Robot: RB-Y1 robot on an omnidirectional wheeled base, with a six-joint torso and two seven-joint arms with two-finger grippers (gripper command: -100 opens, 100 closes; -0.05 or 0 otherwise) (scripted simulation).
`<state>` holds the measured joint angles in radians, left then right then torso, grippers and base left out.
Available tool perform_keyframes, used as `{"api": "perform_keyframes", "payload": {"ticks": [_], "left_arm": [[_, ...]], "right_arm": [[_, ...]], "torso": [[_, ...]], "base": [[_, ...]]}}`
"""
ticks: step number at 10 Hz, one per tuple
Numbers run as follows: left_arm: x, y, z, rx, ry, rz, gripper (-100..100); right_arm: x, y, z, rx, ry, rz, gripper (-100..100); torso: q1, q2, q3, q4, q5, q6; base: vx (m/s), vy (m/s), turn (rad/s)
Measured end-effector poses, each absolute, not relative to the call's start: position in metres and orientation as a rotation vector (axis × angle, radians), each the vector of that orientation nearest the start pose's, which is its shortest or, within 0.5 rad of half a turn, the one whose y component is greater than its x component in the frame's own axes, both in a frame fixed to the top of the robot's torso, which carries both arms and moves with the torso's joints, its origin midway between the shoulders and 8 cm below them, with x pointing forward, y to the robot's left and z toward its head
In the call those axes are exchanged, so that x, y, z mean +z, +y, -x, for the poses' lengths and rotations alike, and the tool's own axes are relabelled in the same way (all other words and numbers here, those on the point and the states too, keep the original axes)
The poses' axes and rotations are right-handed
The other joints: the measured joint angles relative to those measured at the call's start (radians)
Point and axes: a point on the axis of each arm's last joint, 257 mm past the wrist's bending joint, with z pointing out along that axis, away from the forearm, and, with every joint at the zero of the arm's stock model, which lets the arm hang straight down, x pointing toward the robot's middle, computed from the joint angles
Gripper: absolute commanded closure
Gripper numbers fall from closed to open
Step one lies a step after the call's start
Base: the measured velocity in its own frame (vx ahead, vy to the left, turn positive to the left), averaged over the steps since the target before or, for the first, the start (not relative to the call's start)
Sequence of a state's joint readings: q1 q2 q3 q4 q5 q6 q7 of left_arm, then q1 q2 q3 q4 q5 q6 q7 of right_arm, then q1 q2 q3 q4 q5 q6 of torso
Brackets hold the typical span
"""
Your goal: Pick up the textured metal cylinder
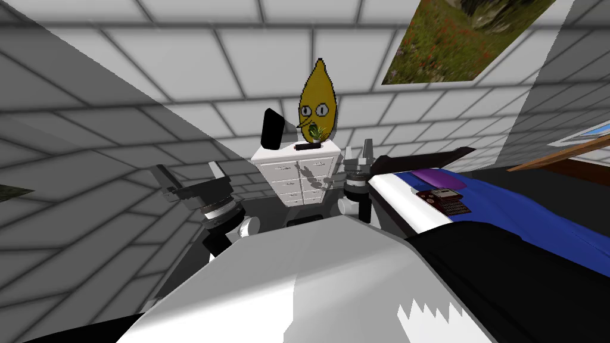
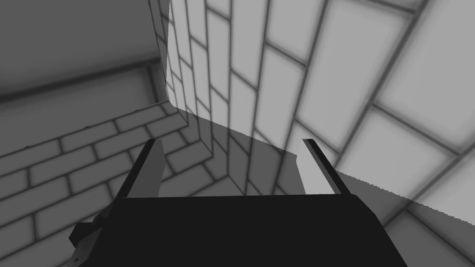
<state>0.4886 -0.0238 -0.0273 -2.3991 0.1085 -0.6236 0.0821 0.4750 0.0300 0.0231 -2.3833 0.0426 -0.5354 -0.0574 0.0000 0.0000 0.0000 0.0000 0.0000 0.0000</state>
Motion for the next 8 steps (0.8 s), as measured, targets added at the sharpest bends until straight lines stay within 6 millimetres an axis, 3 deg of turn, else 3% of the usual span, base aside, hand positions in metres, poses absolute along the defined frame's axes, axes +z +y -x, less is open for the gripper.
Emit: {"api": "perform_keyframes", "payload": {"ticks": [8], "left_arm": [[0.098,0.28,-0.291,-1.525,0.324,0.557,0]], "right_arm": [[0.047,-0.267,-0.33,1.2,0.744,-0.35,-100]], "torso": [[-0.003,0.006,0.004,0.001,-0.001,0.0]], "base": [[-0.091,-0.027,0.102]]}}
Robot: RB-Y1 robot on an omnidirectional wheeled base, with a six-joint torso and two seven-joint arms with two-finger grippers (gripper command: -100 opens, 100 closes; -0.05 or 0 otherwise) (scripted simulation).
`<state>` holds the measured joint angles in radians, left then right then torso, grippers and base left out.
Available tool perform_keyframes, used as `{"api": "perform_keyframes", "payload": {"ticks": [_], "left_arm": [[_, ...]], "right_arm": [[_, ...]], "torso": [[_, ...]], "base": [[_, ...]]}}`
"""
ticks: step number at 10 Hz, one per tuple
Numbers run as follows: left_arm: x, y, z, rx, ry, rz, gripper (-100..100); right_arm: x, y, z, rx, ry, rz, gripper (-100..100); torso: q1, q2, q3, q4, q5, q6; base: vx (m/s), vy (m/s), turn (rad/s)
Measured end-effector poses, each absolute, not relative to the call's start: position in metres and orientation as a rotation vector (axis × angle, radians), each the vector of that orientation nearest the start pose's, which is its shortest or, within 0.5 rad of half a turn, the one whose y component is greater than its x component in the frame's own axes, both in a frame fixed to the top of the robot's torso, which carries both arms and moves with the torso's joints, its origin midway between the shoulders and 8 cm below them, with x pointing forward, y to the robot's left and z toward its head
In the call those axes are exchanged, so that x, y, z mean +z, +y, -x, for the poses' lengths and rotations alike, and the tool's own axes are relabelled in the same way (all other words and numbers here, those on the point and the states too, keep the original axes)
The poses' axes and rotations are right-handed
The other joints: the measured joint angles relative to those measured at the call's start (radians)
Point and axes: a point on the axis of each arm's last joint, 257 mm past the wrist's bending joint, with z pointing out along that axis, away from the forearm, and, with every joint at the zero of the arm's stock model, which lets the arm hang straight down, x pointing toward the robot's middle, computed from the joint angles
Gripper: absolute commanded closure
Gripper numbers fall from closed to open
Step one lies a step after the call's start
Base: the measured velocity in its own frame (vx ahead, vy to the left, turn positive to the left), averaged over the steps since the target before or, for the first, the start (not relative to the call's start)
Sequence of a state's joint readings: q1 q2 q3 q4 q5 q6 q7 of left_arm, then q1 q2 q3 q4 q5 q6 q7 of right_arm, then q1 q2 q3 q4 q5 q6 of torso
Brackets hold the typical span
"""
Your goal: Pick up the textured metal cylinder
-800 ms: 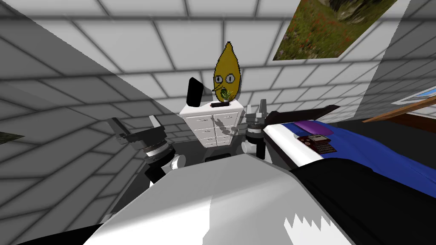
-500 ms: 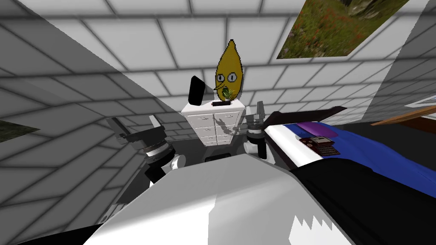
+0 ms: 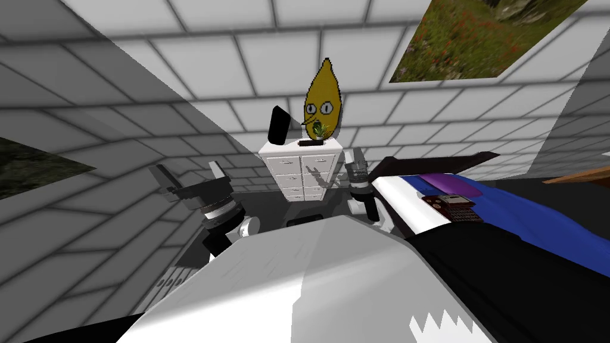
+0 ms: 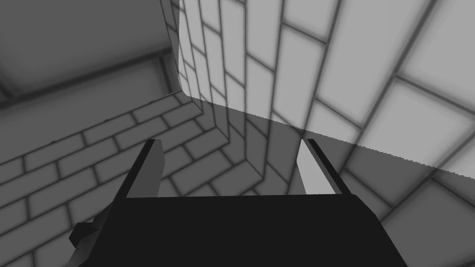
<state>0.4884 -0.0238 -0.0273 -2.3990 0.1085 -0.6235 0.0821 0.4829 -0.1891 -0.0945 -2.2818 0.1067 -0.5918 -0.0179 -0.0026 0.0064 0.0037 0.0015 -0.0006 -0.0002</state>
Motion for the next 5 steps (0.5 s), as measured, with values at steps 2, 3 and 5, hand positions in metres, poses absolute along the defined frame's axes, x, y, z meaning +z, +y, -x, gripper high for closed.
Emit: {"api": "perform_keyframes", "payload": {"ticks": [2,3,5], "left_arm": [[0.098,0.28,-0.291,-1.525,0.324,0.557,0],[0.098,0.28,-0.291,-1.525,0.325,0.557,0],[0.098,0.28,-0.291,-1.525,0.325,0.557,0]], "right_arm": [[0.037,-0.269,-0.333,1.144,0.805,-0.296,-100],[0.032,-0.271,-0.334,1.122,0.831,-0.272,-100],[0.022,-0.277,-0.336,1.059,0.892,-0.211,-100]], "torso": [[0.002,-0.001,-0.001,0.0,0.0,0.0],[0.001,-0.002,-0.001,0.0,0.0,0.0],[0.0,-0.002,-0.001,0.0,0.0,0.0]], "base": [[-0.075,-0.002,0.107],[-0.078,-0.017,0.175],[-0.089,-0.014,0.119]]}}
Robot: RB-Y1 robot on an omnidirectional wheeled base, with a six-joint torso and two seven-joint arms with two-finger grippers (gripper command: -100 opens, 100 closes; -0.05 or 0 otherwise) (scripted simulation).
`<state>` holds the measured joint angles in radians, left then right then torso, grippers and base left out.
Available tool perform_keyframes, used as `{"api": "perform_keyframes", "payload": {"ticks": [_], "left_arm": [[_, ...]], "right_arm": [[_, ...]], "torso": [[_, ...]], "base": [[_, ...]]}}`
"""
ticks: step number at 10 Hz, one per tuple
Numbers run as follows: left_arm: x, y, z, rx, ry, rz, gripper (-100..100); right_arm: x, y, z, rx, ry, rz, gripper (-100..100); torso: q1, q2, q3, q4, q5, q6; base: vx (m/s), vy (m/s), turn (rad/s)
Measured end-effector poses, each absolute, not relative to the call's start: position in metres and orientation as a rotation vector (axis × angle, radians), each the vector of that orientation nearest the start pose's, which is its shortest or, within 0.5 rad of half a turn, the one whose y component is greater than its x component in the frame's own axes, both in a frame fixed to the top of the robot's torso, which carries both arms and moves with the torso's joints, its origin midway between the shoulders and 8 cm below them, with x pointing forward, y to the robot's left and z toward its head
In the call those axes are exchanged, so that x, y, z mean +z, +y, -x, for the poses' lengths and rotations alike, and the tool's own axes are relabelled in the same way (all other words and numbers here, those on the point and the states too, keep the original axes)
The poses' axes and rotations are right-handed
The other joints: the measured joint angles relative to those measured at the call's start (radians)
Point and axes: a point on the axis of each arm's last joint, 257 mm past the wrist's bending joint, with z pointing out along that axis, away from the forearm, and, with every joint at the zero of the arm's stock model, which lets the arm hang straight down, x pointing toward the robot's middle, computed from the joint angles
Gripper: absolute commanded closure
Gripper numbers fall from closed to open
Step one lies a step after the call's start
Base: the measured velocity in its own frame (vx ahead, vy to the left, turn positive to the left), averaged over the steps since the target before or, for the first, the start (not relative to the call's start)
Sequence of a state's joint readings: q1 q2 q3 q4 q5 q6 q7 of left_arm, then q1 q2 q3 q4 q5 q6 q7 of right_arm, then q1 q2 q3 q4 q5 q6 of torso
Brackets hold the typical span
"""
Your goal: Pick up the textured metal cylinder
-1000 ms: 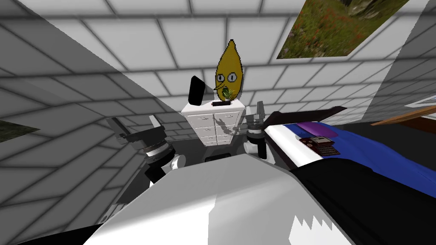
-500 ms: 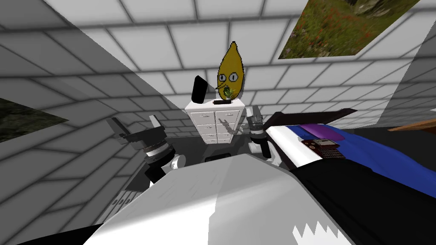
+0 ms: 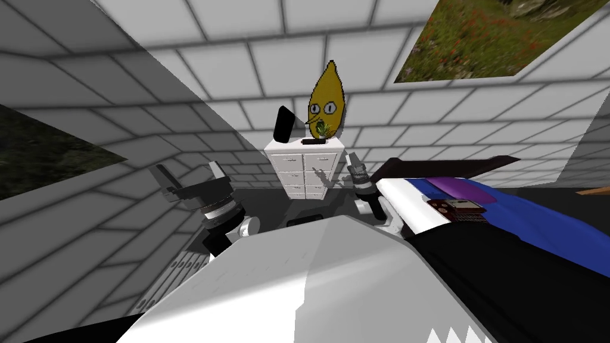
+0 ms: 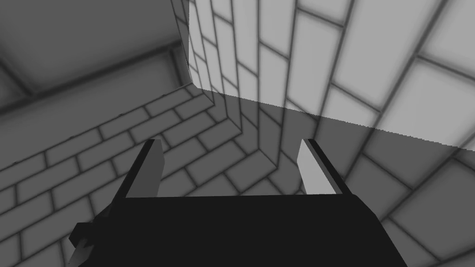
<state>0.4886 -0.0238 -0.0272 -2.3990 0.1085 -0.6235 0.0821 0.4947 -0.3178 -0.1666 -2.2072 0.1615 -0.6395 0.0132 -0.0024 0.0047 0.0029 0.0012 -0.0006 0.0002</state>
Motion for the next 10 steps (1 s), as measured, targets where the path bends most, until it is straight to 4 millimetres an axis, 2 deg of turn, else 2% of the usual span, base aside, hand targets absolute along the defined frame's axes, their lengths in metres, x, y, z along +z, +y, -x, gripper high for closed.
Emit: {"api": "perform_keyframes", "payload": {"ticks": [7,10], "left_arm": [[0.098,0.28,-0.291,-1.525,0.325,0.557,0],[0.098,0.28,-0.291,-1.525,0.325,0.557,0]], "right_arm": [[-0.014,-0.317,-0.346,0.798,1.107,0.039,-100],[-0.019,-0.327,-0.348,0.718,1.171,0.137,-100]], "torso": [[0.001,-0.001,-0.001,0.0,0.0,0.0],[0.001,-0.003,-0.002,-0.001,0.0,0.0]], "base": [[-0.065,-0.003,0.131],[-0.036,0.004,0.094]]}}
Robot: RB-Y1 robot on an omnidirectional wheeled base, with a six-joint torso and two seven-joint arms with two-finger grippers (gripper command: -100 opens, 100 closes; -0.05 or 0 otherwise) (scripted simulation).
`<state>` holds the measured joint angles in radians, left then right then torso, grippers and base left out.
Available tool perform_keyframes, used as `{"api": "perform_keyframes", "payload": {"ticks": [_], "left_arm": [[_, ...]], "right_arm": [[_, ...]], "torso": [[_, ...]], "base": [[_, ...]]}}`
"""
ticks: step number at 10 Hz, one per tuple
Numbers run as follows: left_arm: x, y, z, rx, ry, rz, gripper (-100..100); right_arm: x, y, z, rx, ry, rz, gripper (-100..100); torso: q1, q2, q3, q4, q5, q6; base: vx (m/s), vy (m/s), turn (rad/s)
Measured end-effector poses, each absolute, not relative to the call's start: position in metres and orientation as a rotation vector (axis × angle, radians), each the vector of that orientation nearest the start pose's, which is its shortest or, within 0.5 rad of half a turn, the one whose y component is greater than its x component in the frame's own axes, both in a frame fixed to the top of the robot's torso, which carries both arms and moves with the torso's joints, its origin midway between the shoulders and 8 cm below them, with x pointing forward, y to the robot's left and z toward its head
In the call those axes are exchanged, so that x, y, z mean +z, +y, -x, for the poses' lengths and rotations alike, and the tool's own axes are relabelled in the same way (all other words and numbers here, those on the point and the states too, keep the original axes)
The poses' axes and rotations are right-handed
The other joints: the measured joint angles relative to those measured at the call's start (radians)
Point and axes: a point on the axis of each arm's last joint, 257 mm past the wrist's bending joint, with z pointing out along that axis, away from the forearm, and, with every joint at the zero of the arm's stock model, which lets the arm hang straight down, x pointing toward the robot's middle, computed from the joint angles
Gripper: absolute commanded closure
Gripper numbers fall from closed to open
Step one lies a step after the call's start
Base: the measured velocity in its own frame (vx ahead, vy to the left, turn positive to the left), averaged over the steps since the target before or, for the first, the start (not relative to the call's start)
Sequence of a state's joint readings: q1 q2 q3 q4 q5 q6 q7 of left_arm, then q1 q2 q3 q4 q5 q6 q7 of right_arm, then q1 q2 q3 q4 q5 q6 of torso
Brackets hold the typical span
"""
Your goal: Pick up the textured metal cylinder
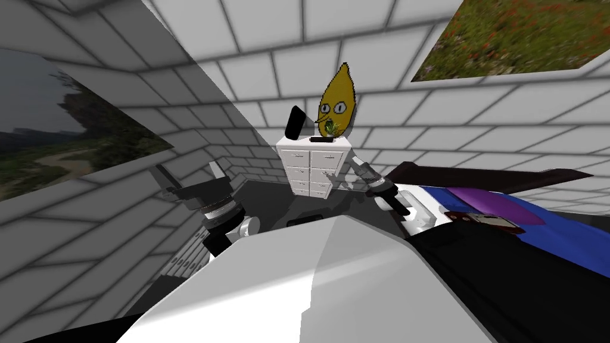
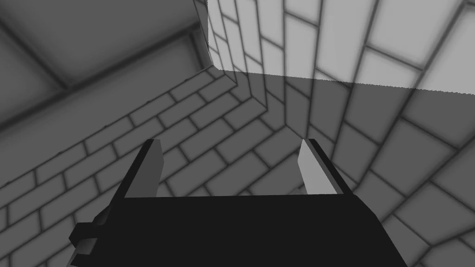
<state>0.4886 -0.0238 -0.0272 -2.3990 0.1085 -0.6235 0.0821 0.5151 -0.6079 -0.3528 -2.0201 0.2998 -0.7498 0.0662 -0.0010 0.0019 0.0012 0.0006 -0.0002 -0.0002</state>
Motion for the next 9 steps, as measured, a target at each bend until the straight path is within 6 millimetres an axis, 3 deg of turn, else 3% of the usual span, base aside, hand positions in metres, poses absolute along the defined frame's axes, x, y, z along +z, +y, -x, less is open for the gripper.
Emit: {"api": "perform_keyframes", "payload": {"ticks": [9], "left_arm": [[0.098,0.28,-0.291,-1.525,0.325,0.557,0]], "right_arm": [[-0.031,-0.38,-0.355,0.455,1.351,0.449,-100]], "torso": [[0.0,-0.002,-0.001,0.0,0.0,0.001]], "base": [[-0.021,0.013,0.116]]}}
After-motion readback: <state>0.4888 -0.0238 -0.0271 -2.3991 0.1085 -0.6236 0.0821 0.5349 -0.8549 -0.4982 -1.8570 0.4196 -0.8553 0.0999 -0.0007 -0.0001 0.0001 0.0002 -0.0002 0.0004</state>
